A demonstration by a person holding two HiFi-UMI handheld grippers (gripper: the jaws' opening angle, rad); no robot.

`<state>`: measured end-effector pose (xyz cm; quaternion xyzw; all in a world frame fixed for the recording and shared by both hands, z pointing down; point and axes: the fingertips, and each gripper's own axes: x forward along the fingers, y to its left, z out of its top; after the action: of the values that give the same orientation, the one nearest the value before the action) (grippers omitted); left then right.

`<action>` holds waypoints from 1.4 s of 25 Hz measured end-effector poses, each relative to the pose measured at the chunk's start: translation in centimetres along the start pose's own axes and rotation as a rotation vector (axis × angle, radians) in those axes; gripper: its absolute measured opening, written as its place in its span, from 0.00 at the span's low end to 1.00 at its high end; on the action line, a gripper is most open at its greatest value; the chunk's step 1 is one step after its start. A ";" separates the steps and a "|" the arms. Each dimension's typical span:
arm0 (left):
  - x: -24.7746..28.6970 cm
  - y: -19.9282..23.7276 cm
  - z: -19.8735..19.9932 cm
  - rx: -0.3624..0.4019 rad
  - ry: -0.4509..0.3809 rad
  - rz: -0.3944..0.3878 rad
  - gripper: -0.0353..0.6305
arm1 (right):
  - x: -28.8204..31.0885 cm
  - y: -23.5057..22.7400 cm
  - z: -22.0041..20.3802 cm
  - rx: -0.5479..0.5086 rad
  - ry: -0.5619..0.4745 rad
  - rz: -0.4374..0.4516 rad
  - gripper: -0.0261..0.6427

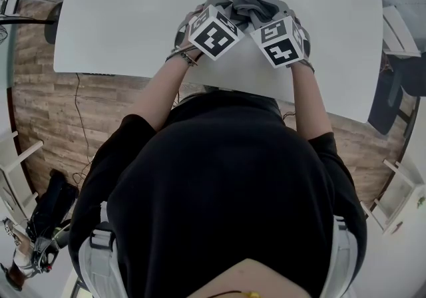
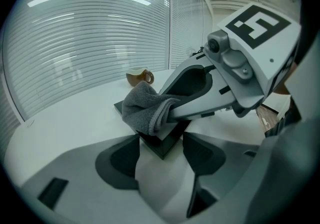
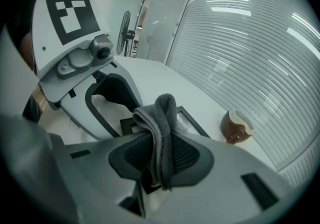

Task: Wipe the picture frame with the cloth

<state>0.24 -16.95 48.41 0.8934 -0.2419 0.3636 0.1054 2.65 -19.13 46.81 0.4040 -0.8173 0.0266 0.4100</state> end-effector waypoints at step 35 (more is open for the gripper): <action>0.2 -0.3 0.2 0.003 0.000 0.004 0.48 | -1.6 1.3 -0.6 0.077 -0.016 0.059 0.19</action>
<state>0.69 -16.84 48.40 0.8932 -0.2430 0.3640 0.1035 2.64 -17.03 46.47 0.3955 -0.8304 0.0668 0.3868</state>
